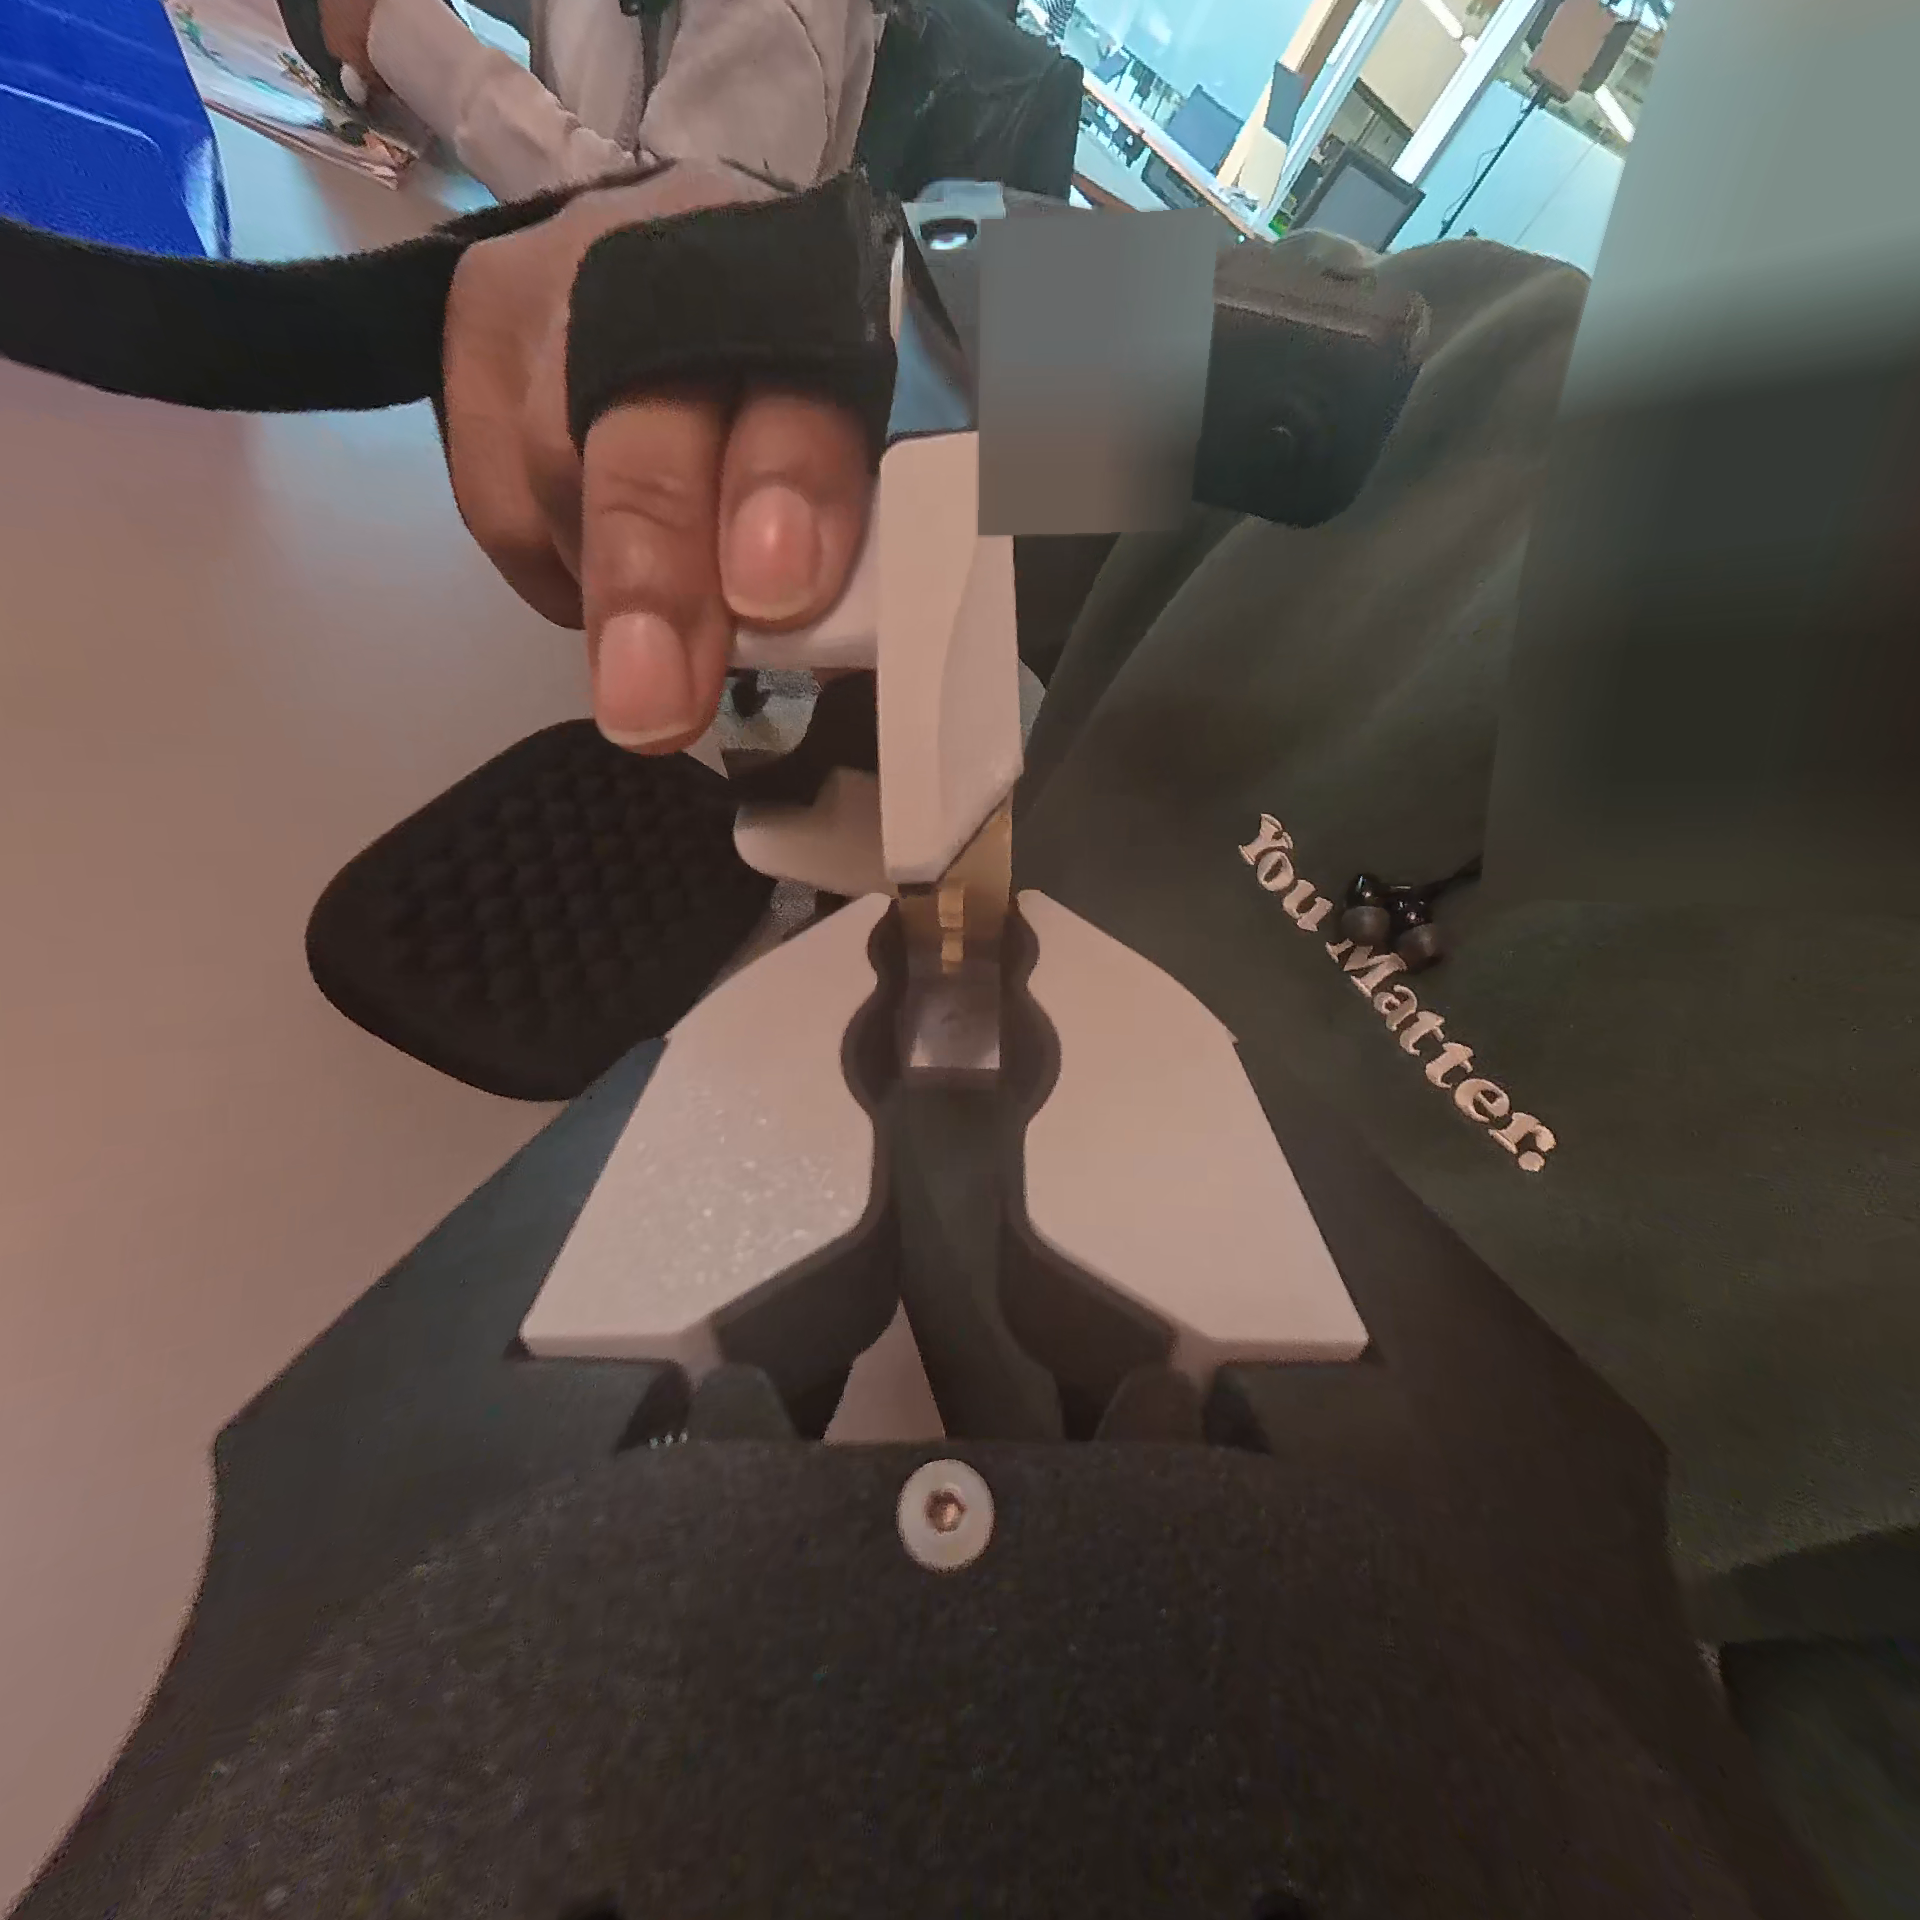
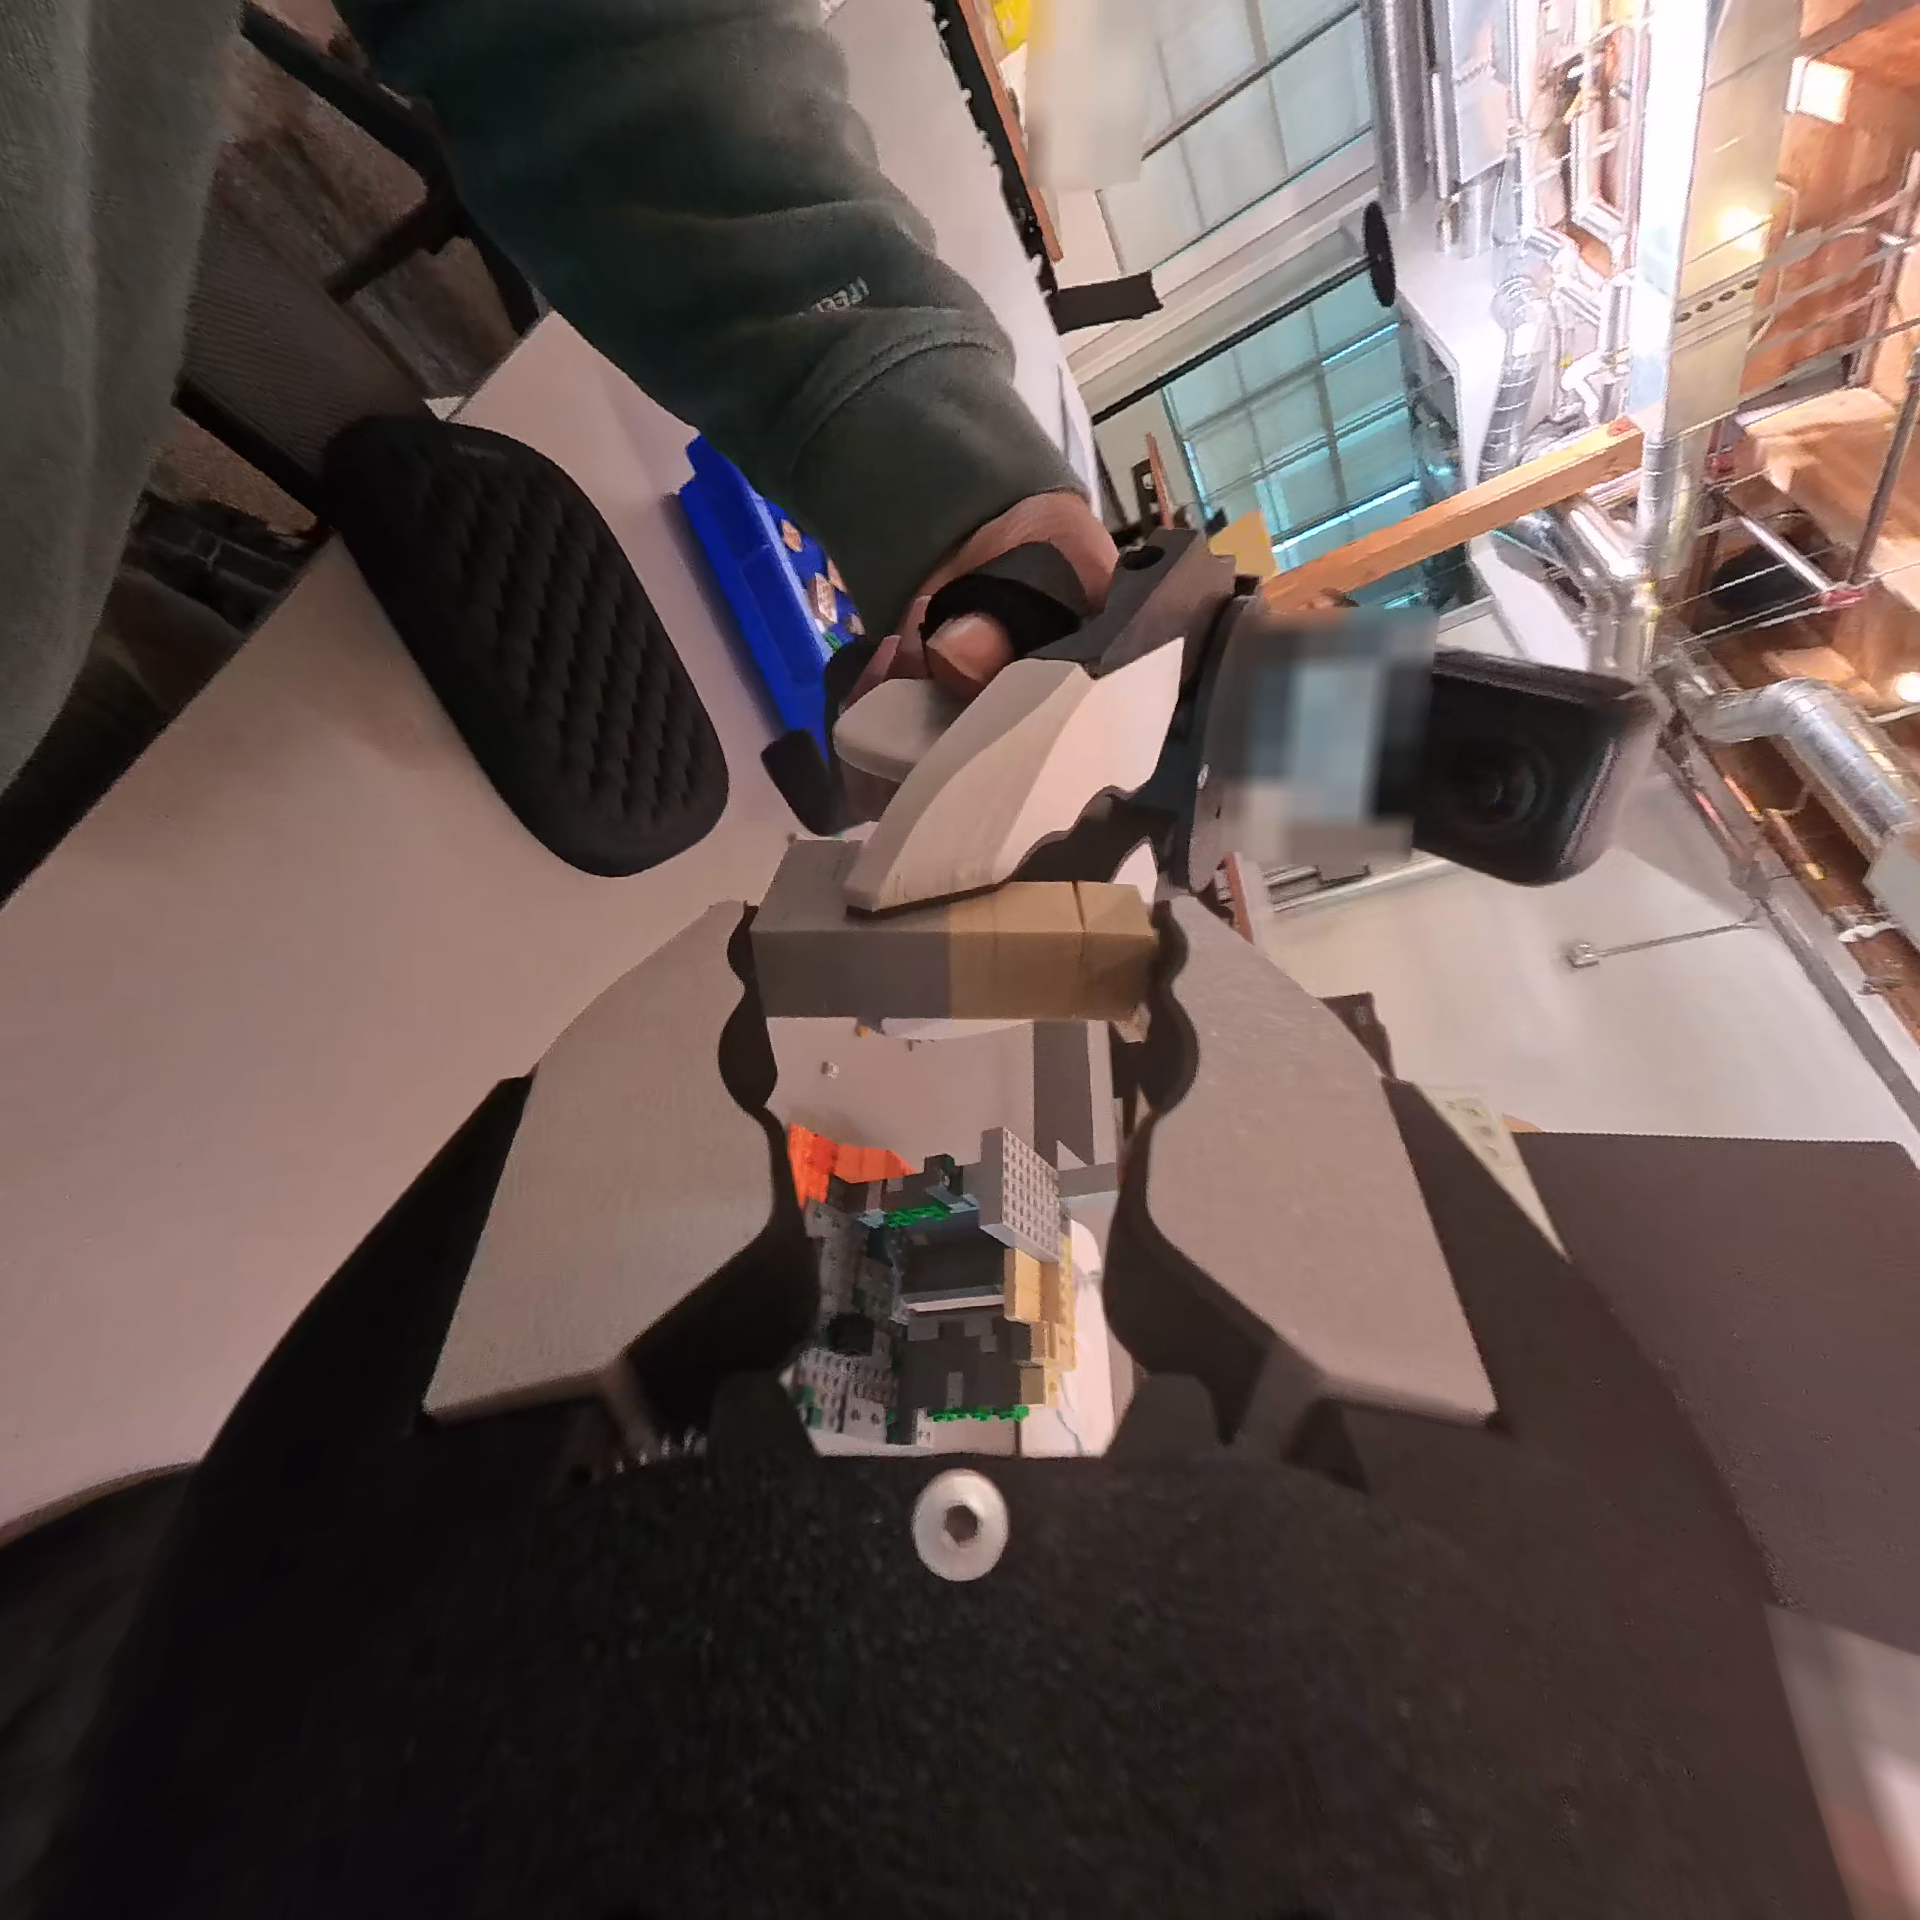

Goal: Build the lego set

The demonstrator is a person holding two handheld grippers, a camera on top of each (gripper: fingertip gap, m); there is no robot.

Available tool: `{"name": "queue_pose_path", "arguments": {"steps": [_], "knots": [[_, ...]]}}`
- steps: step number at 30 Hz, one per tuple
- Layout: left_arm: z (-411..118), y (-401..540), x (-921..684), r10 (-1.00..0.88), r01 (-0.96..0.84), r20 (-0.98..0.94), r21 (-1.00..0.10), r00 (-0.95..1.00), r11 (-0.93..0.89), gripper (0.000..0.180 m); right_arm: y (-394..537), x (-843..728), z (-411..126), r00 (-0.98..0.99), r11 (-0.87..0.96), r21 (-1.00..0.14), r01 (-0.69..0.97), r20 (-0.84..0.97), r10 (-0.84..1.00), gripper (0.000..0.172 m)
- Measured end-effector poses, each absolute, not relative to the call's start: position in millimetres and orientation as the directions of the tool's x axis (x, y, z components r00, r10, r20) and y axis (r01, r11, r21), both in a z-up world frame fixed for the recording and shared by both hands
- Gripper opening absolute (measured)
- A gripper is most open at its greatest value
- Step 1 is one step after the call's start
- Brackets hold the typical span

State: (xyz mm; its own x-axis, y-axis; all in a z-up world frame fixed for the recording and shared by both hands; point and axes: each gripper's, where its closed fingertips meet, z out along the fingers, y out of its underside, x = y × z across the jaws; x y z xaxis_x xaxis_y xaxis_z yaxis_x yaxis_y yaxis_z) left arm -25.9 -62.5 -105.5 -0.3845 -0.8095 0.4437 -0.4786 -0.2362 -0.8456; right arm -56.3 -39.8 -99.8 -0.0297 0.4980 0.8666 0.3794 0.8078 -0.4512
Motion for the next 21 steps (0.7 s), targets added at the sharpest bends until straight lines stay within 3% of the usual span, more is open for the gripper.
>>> {"name": "queue_pose_path", "arguments": {"steps": [11, 21], "knots": [[-122.3, -77.2, -25.7, -0.786, -0.542, 0.467, -0.815, -0.404, -0.205, 0.017, -56.9, -55.3, -119.0, -0.173, 0.785, -0.487, 0.384, 0.797, 0.579, 0.069], [-128.0, -72.3, -27.1, -0.749, -0.560, 0.550, -0.775, -0.369, -0.292, 0.018, -51.5, -57.9, -121.6, -0.124, 0.799, -0.475, 0.368, 0.827, 0.548, 0.078]]}}
